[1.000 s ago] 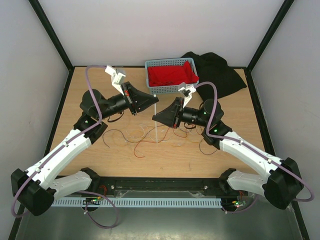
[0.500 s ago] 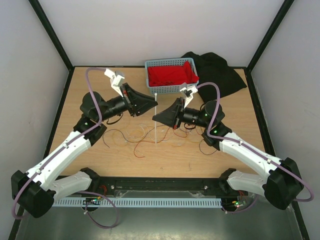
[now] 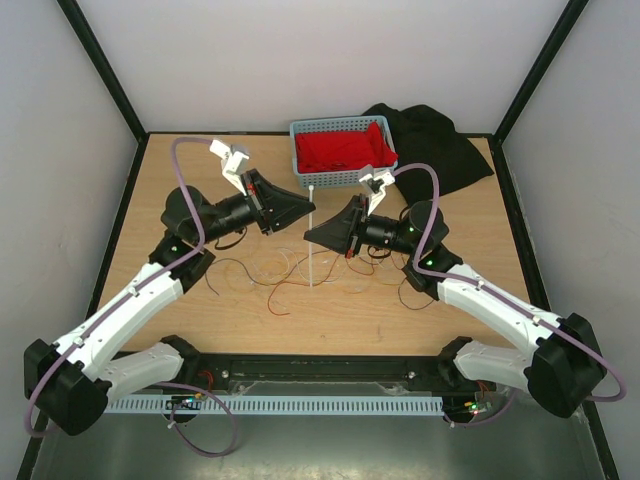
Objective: Zip-tie the wires
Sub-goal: Pick up the ribbon at the center of the board.
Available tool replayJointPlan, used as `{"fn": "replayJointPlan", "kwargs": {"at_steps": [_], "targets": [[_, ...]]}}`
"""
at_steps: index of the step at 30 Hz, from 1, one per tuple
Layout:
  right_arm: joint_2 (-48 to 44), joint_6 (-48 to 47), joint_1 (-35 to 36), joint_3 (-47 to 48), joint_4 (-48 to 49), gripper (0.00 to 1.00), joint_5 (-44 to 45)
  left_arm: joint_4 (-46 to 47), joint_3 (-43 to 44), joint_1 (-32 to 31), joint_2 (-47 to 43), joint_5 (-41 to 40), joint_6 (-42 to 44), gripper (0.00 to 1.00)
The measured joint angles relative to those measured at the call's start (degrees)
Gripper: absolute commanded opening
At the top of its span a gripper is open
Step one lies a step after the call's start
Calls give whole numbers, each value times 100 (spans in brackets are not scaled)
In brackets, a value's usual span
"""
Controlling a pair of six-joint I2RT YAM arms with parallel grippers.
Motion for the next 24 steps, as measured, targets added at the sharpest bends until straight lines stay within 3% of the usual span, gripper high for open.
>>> {"fn": "replayJointPlan", "kwargs": {"at_steps": [5, 10, 12, 14, 18, 20, 24], "targets": [[31, 2, 2, 0, 17, 0, 7, 79, 0, -28, 98, 17, -9, 18], [48, 2, 2, 0, 15, 0, 20, 107, -2, -52, 184, 24, -4, 0], [48, 0, 2, 0, 15, 0, 26, 111, -2, -52, 188, 22, 0, 0], [48, -2, 2, 0, 13, 12, 44, 129, -2, -52, 188, 2, 20, 0], [7, -92, 2, -7, -68, 47, 157, 164, -2, 63, 229, -37, 24, 0], [-120, -203, 2, -57, -201, 57, 282, 188, 20, 319, 356, -20, 15, 0], [-599, -581, 7, -221, -719, 66, 645, 195, 455, 1040, 1062, 122, 22, 0]]}}
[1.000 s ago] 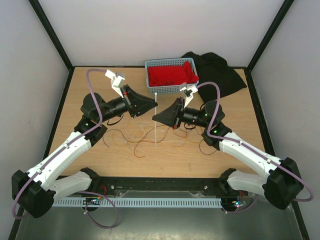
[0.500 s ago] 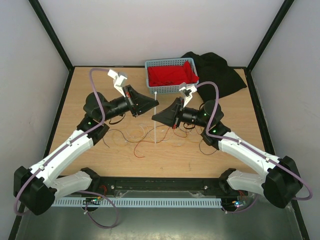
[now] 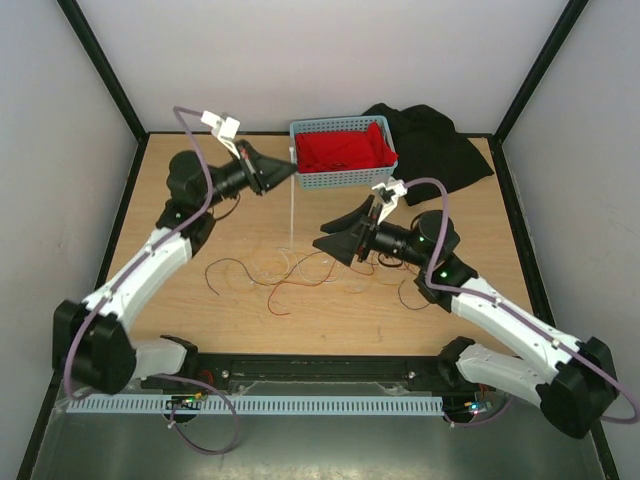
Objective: Zip-tie the wires
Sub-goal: Pick up the ribbon at the center of the board, then tie the cable at the center of the board.
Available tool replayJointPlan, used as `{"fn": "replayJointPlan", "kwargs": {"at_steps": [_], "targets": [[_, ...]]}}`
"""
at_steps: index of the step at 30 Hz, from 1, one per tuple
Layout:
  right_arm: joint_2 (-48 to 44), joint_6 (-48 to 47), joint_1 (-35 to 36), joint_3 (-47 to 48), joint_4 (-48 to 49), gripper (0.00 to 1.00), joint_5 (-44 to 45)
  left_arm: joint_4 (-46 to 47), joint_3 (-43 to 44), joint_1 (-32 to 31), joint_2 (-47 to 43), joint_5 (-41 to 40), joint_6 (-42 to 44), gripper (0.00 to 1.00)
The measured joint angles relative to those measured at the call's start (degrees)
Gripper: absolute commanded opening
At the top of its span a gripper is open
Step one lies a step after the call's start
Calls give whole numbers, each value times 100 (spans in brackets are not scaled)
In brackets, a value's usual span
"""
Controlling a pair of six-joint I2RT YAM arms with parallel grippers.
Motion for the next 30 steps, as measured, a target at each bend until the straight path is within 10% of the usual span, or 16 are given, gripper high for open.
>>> {"fn": "replayJointPlan", "kwargs": {"at_steps": [16, 30], "targets": [[-2461, -1451, 11, -1631, -1735, 79, 1808, 1987, 1851, 772, 4321, 160, 186, 0], [-2277, -1976, 11, -1996, -1799, 74, 2129, 2900, 671, 396, 4614, -28, 813, 0]]}}
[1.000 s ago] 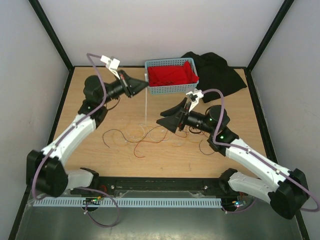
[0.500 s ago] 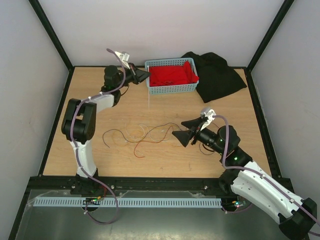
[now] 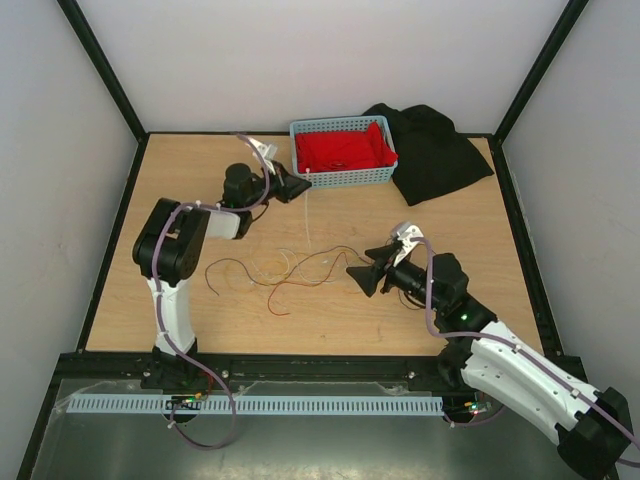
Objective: Zip-tie the wires
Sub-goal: Tie the cable at the center of the board.
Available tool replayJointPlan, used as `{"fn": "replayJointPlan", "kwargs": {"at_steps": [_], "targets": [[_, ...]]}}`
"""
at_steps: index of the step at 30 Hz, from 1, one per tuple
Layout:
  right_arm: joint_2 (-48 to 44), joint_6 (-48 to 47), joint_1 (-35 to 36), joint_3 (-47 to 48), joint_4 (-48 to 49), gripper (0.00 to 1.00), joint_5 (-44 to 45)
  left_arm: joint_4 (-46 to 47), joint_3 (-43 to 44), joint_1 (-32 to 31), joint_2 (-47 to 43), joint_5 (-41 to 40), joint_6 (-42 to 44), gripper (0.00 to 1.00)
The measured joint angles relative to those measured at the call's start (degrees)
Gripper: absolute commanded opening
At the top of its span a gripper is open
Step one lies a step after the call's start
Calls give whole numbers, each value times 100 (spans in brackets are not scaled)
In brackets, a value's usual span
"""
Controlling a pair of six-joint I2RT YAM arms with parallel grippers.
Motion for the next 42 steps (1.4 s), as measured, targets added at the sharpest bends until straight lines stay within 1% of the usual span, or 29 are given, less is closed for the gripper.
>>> {"fn": "replayJointPlan", "kwargs": {"at_steps": [5, 9, 12, 15, 18, 22, 31, 36, 42], "targets": [[162, -205, 0, -166, 205, 70, -87, 297, -682, -20, -4, -94, 31, 0], [474, -273, 4, -326, 507, 71, -326, 404, -1119, -63, -70, -140, 85, 0], [905, -173, 7, -376, 638, 74, -590, 448, -1329, -114, -188, -131, 133, 0], [1388, 118, 11, -361, 667, 78, -929, 538, -1416, -153, -297, -96, 179, 0], [1849, 363, 57, -264, 531, 86, -1257, 614, -1458, -208, -380, -33, 208, 0], [2297, 590, 201, -181, 391, 93, -1615, 664, -1502, -251, -407, 63, 240, 0], [3158, 981, 520, -173, 413, 95, -1886, 680, -1580, -304, -433, 175, 243, 0], [3775, 1110, 533, -160, 767, 95, -1943, 699, -1762, -339, -463, 127, 273, 0], [4540, 1252, 535, 212, 1351, 95, -2028, 702, -1902, -363, -490, 20, 315, 0]]}}
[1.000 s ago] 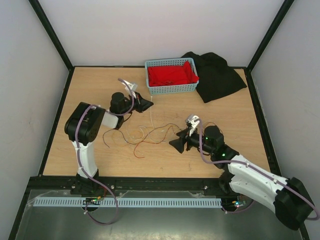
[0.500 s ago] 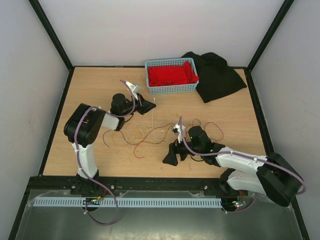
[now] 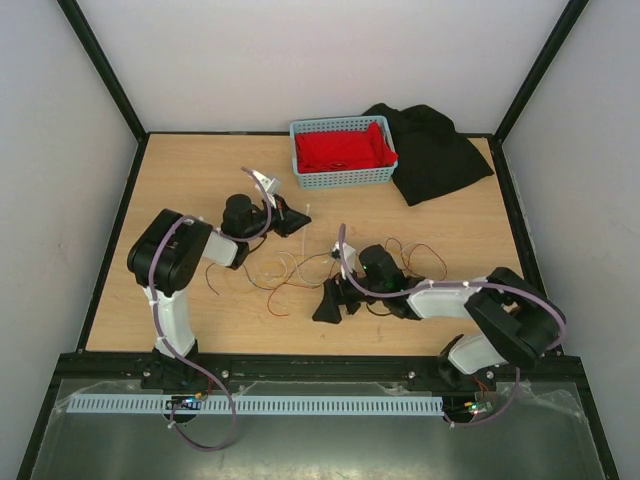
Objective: Zip-tie the wires
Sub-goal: Tie the cable at the center of the board.
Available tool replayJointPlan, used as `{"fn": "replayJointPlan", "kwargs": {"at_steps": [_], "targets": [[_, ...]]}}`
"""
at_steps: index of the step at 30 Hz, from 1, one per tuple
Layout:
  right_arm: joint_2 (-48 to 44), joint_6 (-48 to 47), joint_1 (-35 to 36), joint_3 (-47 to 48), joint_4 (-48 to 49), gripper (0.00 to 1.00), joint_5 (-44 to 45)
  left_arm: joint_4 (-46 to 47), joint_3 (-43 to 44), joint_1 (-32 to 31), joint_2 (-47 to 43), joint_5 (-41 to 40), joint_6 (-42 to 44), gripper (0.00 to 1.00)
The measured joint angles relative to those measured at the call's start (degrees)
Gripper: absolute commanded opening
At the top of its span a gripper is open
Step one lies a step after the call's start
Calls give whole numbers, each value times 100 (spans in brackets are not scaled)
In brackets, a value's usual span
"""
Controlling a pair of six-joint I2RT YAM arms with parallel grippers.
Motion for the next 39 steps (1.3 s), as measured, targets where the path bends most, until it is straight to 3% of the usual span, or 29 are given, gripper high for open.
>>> {"fn": "replayJointPlan", "kwargs": {"at_steps": [14, 22, 28, 39], "targets": [[1869, -442, 0, 1937, 87, 96, 393, 11, -437, -39, -389, -498, -22, 0], [2581, -785, 0, 3051, -411, 98, 450, 9, -555, -92, -407, -590, -61, 0], [2236, -990, 0, 2892, -802, 100, 568, 9, -590, -98, -409, -623, -144, 0], [533, -1794, 0, 1801, -903, 97, 741, 11, -647, -116, -407, -671, -457, 0]]}}
